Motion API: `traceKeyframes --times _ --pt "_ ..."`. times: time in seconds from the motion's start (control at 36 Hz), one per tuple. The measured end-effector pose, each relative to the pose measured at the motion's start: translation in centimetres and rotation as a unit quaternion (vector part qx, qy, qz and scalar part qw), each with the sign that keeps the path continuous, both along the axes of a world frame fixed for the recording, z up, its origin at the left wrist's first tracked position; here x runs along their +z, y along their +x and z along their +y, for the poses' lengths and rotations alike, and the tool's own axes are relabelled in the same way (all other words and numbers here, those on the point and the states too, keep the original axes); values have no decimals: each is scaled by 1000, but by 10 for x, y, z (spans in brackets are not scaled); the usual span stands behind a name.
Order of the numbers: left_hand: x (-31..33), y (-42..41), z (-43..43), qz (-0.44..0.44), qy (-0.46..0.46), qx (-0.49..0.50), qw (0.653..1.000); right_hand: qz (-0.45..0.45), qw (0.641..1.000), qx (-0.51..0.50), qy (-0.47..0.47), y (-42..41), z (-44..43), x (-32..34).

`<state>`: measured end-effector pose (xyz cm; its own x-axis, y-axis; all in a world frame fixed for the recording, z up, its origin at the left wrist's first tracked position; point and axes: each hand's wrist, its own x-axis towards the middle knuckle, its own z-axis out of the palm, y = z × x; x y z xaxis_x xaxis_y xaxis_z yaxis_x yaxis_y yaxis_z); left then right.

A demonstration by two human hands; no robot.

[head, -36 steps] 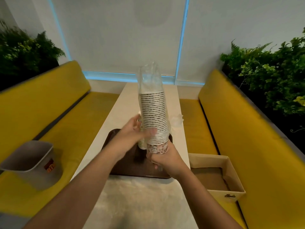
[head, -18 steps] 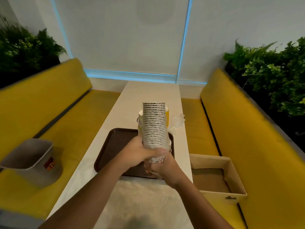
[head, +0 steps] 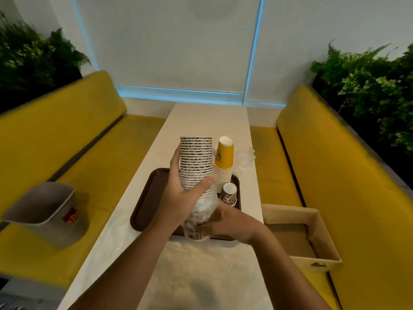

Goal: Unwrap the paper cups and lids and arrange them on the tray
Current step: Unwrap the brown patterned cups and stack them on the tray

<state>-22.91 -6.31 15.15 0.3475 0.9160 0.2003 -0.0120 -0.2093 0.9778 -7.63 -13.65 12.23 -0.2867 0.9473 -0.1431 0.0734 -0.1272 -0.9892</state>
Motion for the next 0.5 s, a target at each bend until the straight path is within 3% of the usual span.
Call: traceKeyframes --times 0.08,0.17,0.28,0.5 --pt "0 -9 0 43 28 -28 998 -6 996 -85 -12 25 14 14" --pt "-7 -17 -1 72 34 -70 994 9 986 -157 47 30 25 30" --pt "-16 -20 -2 98 19 -90 991 8 975 -185 121 23 39 40" --pt "-28 -29 10 164 33 -97 981 -25 971 -203 128 24 52 29"
